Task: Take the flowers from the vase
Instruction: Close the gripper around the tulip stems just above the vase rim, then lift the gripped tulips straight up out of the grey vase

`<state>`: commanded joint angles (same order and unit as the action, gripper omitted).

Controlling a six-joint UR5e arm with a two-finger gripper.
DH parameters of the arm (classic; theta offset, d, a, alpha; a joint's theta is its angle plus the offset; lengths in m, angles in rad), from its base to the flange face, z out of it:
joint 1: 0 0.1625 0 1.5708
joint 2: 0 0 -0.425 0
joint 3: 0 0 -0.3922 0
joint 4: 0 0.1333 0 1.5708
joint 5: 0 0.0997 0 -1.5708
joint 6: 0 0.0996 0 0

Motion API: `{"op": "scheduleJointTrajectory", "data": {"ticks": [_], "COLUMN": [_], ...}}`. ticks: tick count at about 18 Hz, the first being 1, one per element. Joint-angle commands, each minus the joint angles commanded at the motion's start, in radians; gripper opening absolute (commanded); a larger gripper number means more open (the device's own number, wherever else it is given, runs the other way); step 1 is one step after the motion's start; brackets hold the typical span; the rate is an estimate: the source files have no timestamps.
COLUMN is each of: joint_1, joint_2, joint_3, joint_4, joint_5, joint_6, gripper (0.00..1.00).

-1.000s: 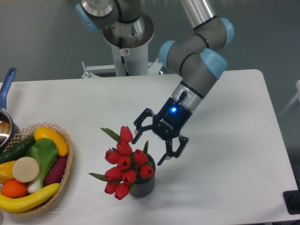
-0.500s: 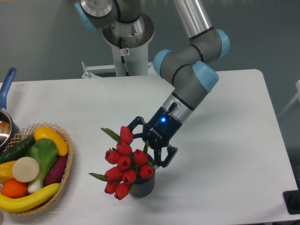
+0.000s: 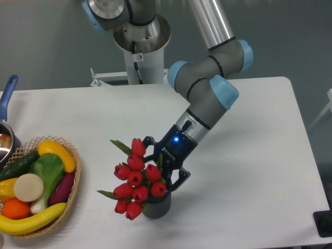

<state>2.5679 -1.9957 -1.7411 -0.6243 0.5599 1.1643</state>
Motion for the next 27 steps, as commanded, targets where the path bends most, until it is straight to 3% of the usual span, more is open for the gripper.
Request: {"op": "scheduleJointTrajectory", "data": {"ticks": [7, 13, 21, 24, 27], "joint_1": [0.006, 0.009, 0.032, 0.047, 0.063], "joint_2": [0.014, 0.078, 0.098, 0.092, 0.092], "joint_3": [0.005, 0.005, 0.097, 0.14, 0.143], "joint_4": [0.0, 0.0, 0.0, 0.0, 0.0], "joint_5": [-0.002, -0.012, -0.028, -0.092, -0.175], "joint_6": [-0.028, -0.13, -0.228, -0.294, -0.318], "gripper": [0.0, 0.0, 0.0, 0.0, 0.0]}}
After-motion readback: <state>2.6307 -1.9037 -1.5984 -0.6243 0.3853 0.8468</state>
